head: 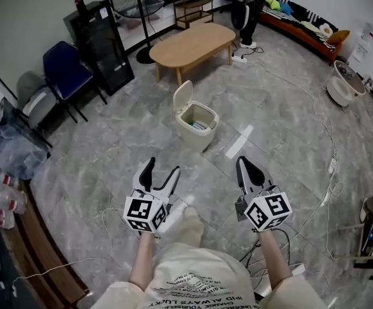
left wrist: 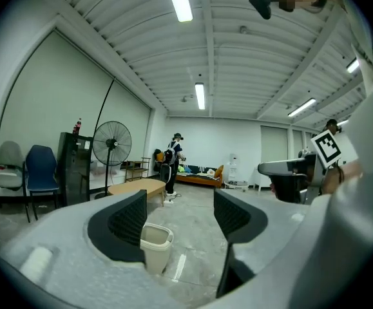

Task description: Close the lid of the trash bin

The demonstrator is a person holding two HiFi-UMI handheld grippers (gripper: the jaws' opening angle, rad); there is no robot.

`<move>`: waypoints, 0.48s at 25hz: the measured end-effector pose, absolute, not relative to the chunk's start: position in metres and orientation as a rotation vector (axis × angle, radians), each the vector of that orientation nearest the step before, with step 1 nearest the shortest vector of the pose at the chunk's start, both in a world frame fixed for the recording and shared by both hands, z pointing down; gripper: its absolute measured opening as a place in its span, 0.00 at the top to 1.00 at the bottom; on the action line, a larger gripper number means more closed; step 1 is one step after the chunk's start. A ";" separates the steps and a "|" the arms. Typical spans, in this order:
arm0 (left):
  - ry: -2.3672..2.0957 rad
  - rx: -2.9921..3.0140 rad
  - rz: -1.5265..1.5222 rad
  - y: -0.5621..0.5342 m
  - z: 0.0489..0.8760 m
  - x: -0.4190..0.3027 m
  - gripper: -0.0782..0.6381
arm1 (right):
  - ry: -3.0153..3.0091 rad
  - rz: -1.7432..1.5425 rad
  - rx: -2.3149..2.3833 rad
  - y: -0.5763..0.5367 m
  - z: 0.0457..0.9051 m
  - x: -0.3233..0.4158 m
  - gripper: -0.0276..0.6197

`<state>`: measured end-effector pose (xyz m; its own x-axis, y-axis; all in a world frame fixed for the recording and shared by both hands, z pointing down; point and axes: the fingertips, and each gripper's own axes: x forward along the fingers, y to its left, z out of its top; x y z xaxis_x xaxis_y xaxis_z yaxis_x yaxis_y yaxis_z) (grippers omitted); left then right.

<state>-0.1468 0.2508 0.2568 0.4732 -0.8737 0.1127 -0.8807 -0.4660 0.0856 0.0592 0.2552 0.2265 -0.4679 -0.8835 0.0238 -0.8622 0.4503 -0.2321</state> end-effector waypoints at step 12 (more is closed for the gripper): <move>-1.484 2.559 0.105 0.110 0.275 -0.160 0.46 | 2.591 -0.388 -1.599 0.117 0.244 0.040 0.95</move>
